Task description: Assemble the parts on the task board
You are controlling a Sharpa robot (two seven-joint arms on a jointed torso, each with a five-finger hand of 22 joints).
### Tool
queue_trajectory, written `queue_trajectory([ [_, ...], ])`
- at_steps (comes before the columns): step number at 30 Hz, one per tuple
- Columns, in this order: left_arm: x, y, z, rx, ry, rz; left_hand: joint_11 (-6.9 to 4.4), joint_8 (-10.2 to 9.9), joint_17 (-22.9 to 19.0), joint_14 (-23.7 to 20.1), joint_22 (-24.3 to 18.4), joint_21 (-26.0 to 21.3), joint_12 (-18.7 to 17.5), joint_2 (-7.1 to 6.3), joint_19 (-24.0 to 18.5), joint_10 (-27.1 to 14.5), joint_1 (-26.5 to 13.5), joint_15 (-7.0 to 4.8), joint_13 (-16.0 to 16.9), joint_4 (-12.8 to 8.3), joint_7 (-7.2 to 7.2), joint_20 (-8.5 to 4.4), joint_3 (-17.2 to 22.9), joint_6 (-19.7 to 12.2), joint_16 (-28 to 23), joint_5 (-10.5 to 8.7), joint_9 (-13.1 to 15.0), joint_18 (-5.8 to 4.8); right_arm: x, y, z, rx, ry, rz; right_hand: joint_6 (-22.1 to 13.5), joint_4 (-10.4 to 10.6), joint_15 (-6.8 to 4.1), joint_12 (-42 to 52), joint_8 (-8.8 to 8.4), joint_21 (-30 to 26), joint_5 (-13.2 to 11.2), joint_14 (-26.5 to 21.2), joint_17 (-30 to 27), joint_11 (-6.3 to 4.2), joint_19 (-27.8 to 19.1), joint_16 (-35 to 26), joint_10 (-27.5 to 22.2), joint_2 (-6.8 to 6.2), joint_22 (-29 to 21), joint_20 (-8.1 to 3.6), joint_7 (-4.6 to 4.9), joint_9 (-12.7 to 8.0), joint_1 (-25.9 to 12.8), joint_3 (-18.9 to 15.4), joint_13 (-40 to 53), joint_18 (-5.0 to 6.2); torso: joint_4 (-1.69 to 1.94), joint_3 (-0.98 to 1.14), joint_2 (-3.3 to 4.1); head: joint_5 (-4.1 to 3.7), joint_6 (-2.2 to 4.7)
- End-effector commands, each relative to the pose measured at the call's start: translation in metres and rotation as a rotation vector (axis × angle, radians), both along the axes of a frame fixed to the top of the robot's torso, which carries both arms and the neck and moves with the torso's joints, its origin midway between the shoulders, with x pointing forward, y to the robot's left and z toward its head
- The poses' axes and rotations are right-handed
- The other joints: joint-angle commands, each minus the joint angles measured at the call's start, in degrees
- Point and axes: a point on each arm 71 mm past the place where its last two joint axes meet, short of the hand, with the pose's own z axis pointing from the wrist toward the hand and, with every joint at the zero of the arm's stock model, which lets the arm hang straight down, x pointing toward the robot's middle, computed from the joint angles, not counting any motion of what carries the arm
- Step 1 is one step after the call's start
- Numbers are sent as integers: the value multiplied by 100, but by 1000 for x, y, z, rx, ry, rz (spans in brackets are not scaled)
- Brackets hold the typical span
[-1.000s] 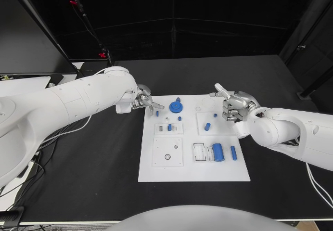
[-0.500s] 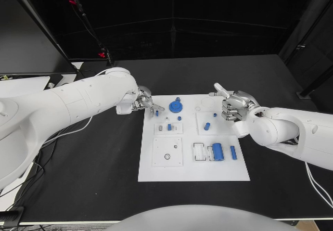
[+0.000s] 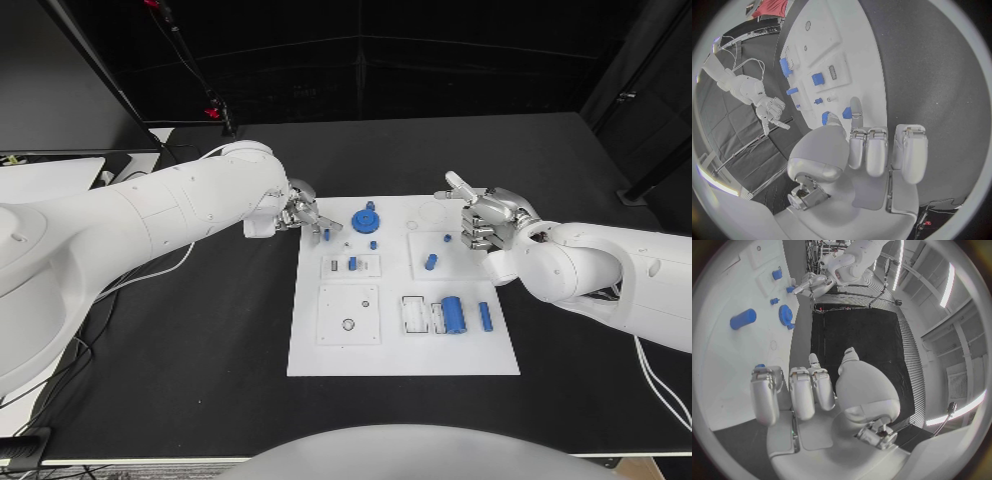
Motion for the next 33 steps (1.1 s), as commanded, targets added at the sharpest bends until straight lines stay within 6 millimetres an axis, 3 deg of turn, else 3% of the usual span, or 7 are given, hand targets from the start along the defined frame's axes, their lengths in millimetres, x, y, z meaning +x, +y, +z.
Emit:
queue_trajectory([
  [1, 0, -1, 0, 6, 6, -7, -24, -27, 1510, 601, 1509, 18, -26, 83, 609, 602, 150, -25, 1472, -7, -12, 16, -32, 40, 5, 38, 8, -37, 0, 1, 1, 4, -6, 7, -1, 7, -38, 14, 35, 17, 20, 585, 1508, -35, 595, 14, 606, 50, 1510, -29, -31, -6, -11, -42, 1508, -41, -4, -2, 3, -4, -6],
  [7, -1, -3, 0, 4, 7, -11, -23, -51, 1510, 601, 1509, 18, -26, 92, 609, 602, 188, -23, 1472, -7, -12, 19, -24, 45, 5, 120, 23, -37, 0, 2, 1, 3, -6, 7, -1, 7, -38, 14, 35, 17, 20, 585, 1508, -35, 595, 14, 606, 50, 1510, -29, -31, -6, -11, -42, 1508, -41, -4, -6, 3, -14, -15],
  [14, -1, -5, -1, 2, 7, -14, -33, -145, 1510, 601, 1509, 18, -26, 121, 609, 602, 482, -26, 1472, -16, -26, 27, 102, 58, 5, 532, 85, -37, 0, 2, 1, 3, -5, 6, -1, 7, -38, 14, 35, 17, 20, 585, 1508, -35, 595, 14, 606, 50, 1510, -29, -31, -6, -11, -42, 1508, -41, -2, 0, 3, -8, -29],
  [21, -1, -8, -2, 6, 14, -17, -35, -201, 1510, 601, 1509, 18, -26, 119, 609, 602, 645, -27, 1472, -7, -27, 29, 150, 54, 5, 649, 114, -37, 0, 1, 1, 3, -4, 6, -1, 6, -38, 14, 38, 17, 20, 585, 1508, -35, 595, 14, 606, 50, 1510, -29, -31, -6, -15, -46, 1508, -41, -2, -2, 1, -9, -46],
  [33, 1, -6, -2, 11, 9, -4, -34, -217, 1510, 601, 1509, 18, -26, 138, 609, 602, 670, -26, 1472, 3, -24, 29, 169, 53, 5, 685, 121, -37, 0, 1, 1, 2, -1, 7, -1, 6, -38, 14, 38, 17, 20, 585, 1508, -35, 595, 14, 606, 50, 1510, -29, -31, -6, -15, -46, 1508, -41, 1, -5, 0, -21, -56],
])
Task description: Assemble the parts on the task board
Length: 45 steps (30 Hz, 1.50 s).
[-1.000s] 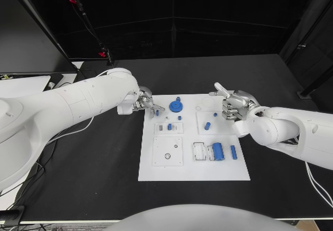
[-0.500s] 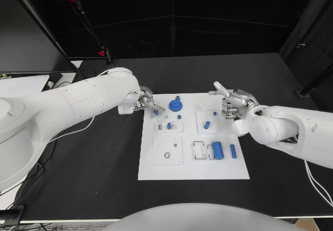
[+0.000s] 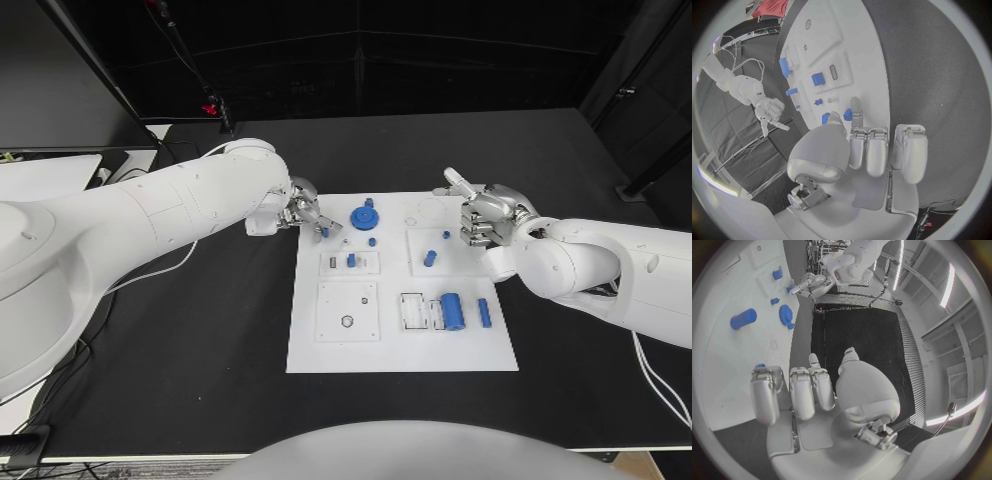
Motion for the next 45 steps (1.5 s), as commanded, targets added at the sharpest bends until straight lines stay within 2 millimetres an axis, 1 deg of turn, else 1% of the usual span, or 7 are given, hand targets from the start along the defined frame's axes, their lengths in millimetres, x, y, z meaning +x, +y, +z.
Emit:
queue_trajectory([
  [1, 0, 0, 1, 7, 2, -1, -58, -28, 1509, 590, 1509, 18, -15, 310, 609, 606, 348, -36, 1472, 12, -4, 29, 33, 33, 5, 38, 5, -37, 0, 1, 1, 3, -3, 7, -1, -8, -38, 15, 38, 17, 20, 585, 1509, -35, 595, 14, 606, 50, 1510, -29, -31, -7, -15, -32, 1508, -41, 2, -2, -4, -2, -5],
  [12, 2, 0, 2, 0, -16, 9, -54, -40, 1509, 590, 1509, 18, -15, 285, 609, 606, 334, -34, 1472, 19, 2, 28, 11, 30, 5, 40, 11, -37, 0, 1, 1, 3, -2, 8, -1, -8, -38, 15, 38, 17, 20, 585, 1509, -35, 595, 14, 606, 50, 1510, -29, -31, -7, -15, -32, 1508, -41, 2, 2, -1, 3, -1],
  [17, 2, 0, 2, -5, -25, 12, -52, -47, 1509, 590, 1509, 18, -15, 271, 609, 606, 353, -34, 1472, 8, 0, 29, 9, 26, 5, 46, 17, -37, 0, 2, 1, 3, -2, 9, -1, -8, -38, 15, 38, 17, 20, 585, 1509, -35, 595, 14, 606, 50, 1510, -29, -31, -7, -15, -32, 1508, -41, -1, -1, -4, 4, -4],
  [37, 2, 0, 2, -4, -28, 16, -53, -54, 1509, 590, 1509, 18, -15, 267, 609, 606, 378, -33, 1472, 3, 0, 29, 14, 22, 5, 53, 22, -37, 1, 1, 1, 2, -3, 7, -1, -8, -38, 15, 38, 17, 20, 585, 1509, -35, 595, 14, 606, 50, 1510, -29, -31, -7, -15, -32, 1508, -41, 3, -1, -1, -3, -17],
  [41, 3, -1, 2, -8, -33, 16, -52, -83, 1509, 590, 1509, 18, -15, 254, 609, 606, 482, -29, 1472, -4, 0, 28, 35, 3, 5, 96, 43, -37, 1, 2, 1, 2, -2, 7, -1, -8, -38, 15, 38, 17, 20, 585, 1509, -35, 595, 14, 606, 50, 1510, -29, -31, -7, -15, -32, 1508, -41, 4, 1, 0, -5, -16],
  [44, 3, -1, 2, -12, -37, 16, -56, -106, 1509, 590, 1509, 18, -15, 228, 609, 606, 626, -30, 1472, -14, -5, 28, 64, -2, 5, 133, 66, -37, 1, 2, 1, 2, -2, 7, -1, -8, -38, 15, 38, 17, 20, 585, 1509, -35, 595, 14, 606, 50, 1510, -29, -31, -7, -15, -32, 1508, -41, 5, 0, 0, -8, -14],
  [45, 3, -1, 2, -14, -39, 16, -59, -118, 1509, 590, 1509, 18, -15, 204, 609, 606, 722, -31, 1472, -31, -10, 28, 87, -6, 5, 177, 77, -37, 1, 2, 1, 2, -2, 7, -1, -8, -38, 15, 38, 17, 20, 585, 1509, -35, 595, 14, 606, 50, 1510, -29, -31, -7, -15, -32, 1508, -41, 5, 0, -1, -8, -16],
])
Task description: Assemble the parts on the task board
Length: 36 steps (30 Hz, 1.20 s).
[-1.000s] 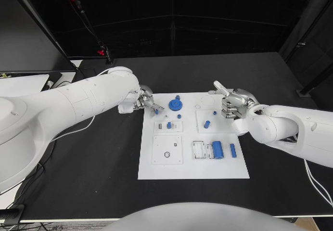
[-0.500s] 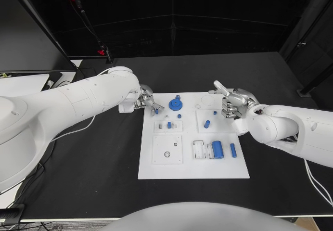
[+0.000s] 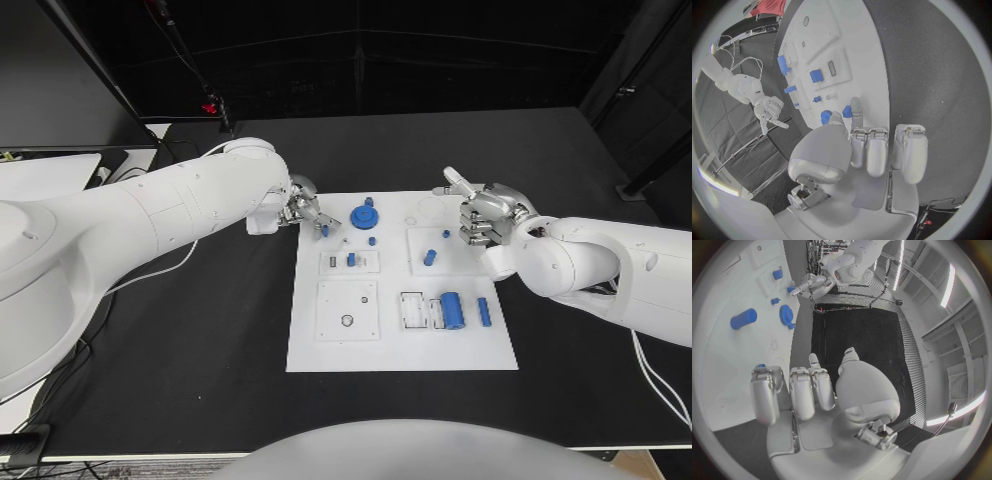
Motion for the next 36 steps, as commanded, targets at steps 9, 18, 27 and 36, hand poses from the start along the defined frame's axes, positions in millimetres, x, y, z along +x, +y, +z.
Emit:
queue_trajectory([
  [9, 2, -3, 3, -28, -40, 1, -80, -137, 1509, 617, 1509, 18, -12, 147, 609, 604, 1204, -52, 343, -83, -29, 20, 379, -34, 5, 534, 81, -37, 0, 1, 1, 3, -5, 7, -2, -9, -38, 14, 45, 17, 22, 585, 1509, -34, 595, 14, 606, 54, 1510, -30, -30, -8, -23, -42, 1508, -41, -2, 0, 0, -12, 1],
  [18, 2, -3, 3, -34, -48, 1, -53, -241, 1509, 617, 1509, 18, -12, -5, 609, 604, 1783, -48, 343, 16, 3, 31, 844, -30, 5, 1130, 130, -37, 0, 1, 1, 3, -5, 6, -2, -9, -38, 14, 45, 17, 22, 585, 1509, -34, 595, 14, 606, 54, 1510, -30, -30, -8, -23, -42, 1508, -41, 1, 2, 3, -18, 0],
  [27, 2, -2, 4, -43, -55, -1, -38, -300, 1509, 617, 1509, 18, -12, -106, 609, 604, 1895, -38, 343, 28, 20, 48, 1210, 6, 5, 1405, 153, -37, 0, 1, 1, 2, -4, 5, -2, -8, -38, 14, 48, 17, 27, 585, 1509, -34, 595, 14, 606, 63, 1510, -30, -29, -9, -28, -43, 1508, -41, 1, 0, 0, -19, -7],
  [36, 0, 3, 7, -97, -108, -7, -35, -314, 1509, 617, 1509, 18, -12, -164, 609, 604, 1905, -33, 343, 31, 23, 48, 1334, 28, 5, 1457, 162, -37, 1, -1, 1, 1, -4, 2, -2, -8, -38, 14, 48, 17, 27, 585, 1509, -34, 595, 14, 606, 63, 1510, -30, -29, -9, -28, -43, 1508, -41, 7, 2, -2, -35, -7],
])
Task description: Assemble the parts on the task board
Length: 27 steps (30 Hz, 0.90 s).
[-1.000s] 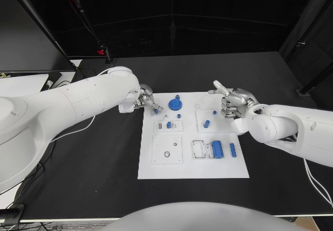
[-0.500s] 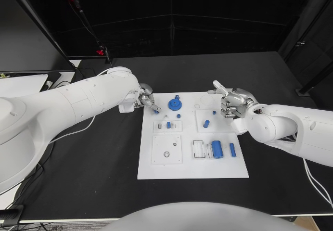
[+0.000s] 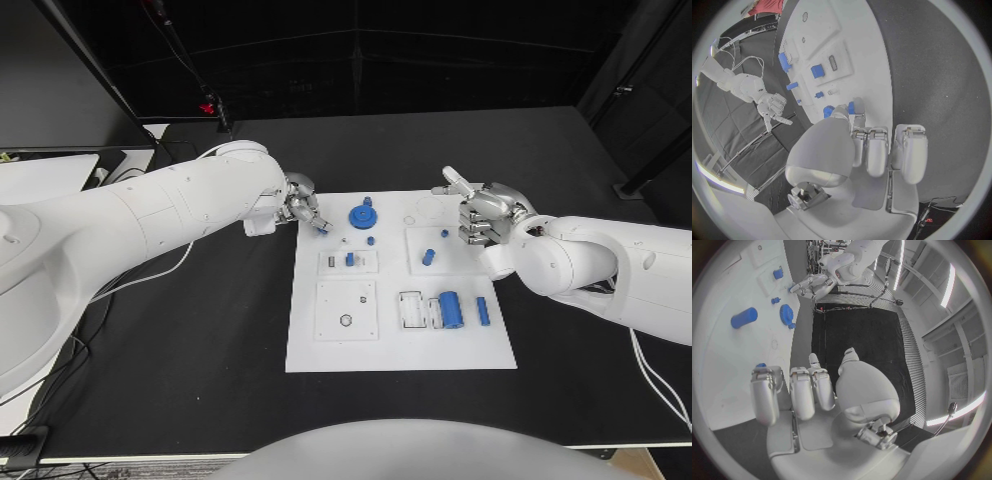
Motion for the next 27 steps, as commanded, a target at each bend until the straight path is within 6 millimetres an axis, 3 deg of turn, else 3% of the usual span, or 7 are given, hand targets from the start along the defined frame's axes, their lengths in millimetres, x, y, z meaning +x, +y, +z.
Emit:
queue_trajectory([
  [1, 1, 0, 7, -53, -62, -10, -66, -26, 1510, 590, 1509, 18, 20, 713, 609, 683, 772, -26, 555, 5, -7, 47, 44, 60, 5, 31, 8, -37, 0, 0, 1, 2, -5, 4, -2, 8, -38, 15, 10, 17, 27, 585, 1505, -34, 595, 14, 606, 33, 1510, -30, -29, -9, 2, -27, 1508, -40, 9, 1, -6, -12, -7],
  [10, -9, 8, 29, -74, -87, -19, -64, -25, 1510, 590, 1509, 18, 20, 693, 609, 683, 753, -26, 555, 13, -5, 46, 81, 81, 5, 38, 13, -37, 0, -2, 1, 0, -6, -1, -2, 8, -38, 15, 10, 17, 27, 585, 1505, -34, 595, 14, 606, 33, 1510, -30, -29, -9, 2, -27, 1508, -40, 8, 12, -7, 8, -29],
  [15, -21, 9, 38, -73, -71, -22, -63, -26, 1510, 590, 1509, 18, 20, 682, 609, 683, 741, -26, 555, 15, -5, 46, 97, 89, 5, 44, 15, -37, 0, -2, 1, -1, -6, -2, -2, 8, -38, 15, 10, 17, 27, 585, 1505, -34, 595, 14, 606, 33, 1510, -30, -29, -9, 2, -27, 1508, -40, 5, 7, -5, 25, -38],
  [27, -47, 2, 35, 4, 5, -5, -71, -49, 1510, 590, 1509, 18, 20, 622, 609, 683, 701, -35, 555, 10, -12, 54, 245, 122, 5, 125, 19, -37, 0, -1, 1, 0, -7, 0, -2, 8, -38, 15, 15, 17, 30, 585, 1505, -33, 595, 14, 606, 42, 1510, -30, -30, -9, -4, -30, 1508, -40, 1, 0, 1, 60, -55],
])
